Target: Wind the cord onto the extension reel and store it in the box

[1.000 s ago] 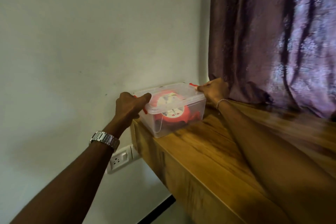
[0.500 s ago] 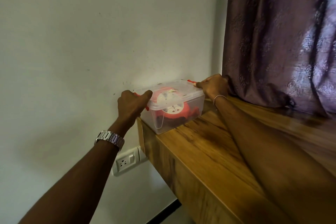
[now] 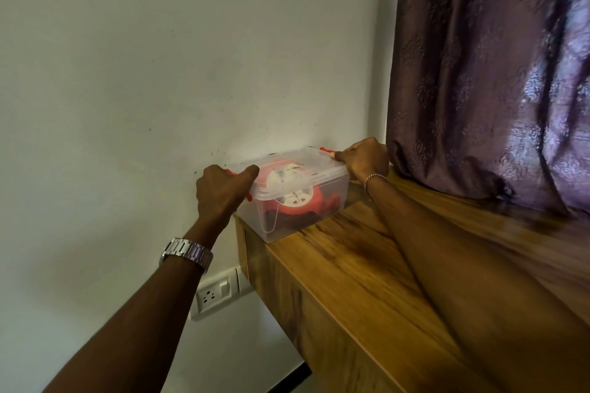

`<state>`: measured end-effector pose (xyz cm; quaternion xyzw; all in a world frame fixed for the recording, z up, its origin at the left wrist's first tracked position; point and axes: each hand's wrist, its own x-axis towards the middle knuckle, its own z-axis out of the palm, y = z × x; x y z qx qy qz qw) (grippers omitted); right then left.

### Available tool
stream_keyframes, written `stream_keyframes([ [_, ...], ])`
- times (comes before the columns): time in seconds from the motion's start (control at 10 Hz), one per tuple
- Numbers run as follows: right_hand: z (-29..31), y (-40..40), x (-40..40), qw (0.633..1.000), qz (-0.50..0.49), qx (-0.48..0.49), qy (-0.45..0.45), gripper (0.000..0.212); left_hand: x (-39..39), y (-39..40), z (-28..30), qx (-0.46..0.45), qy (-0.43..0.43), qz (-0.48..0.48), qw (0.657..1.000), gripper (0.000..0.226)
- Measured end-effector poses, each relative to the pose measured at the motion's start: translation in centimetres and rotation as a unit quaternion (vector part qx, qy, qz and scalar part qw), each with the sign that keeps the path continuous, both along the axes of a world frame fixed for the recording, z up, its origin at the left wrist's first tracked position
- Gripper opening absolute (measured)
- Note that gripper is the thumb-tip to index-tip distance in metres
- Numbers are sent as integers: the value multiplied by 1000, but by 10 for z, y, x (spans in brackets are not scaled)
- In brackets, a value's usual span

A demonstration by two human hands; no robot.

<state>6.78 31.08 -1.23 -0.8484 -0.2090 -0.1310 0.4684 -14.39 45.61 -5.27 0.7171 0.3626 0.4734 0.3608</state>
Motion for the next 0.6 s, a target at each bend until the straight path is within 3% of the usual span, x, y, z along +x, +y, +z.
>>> stream_keyframes([
  [0.2,-10,-8,-9,995,-29,-28,-93,38,-6,-2,3,48,107,59,991,51],
  [0.3,-19,-28,-7,991,1,-21,-134,34,-9,-4,15,96,180,129,970,74],
  [0.4,-18,-59,-12,984,13,-48,-173,31,1,-27,31,188,179,122,958,73],
  [0.5,-14,-104,-11,966,0,-100,-239,28,30,-83,40,250,134,8,959,69],
  [0.6,-8,-152,-16,948,-25,-156,-277,27,59,-148,43,305,148,-141,930,76],
])
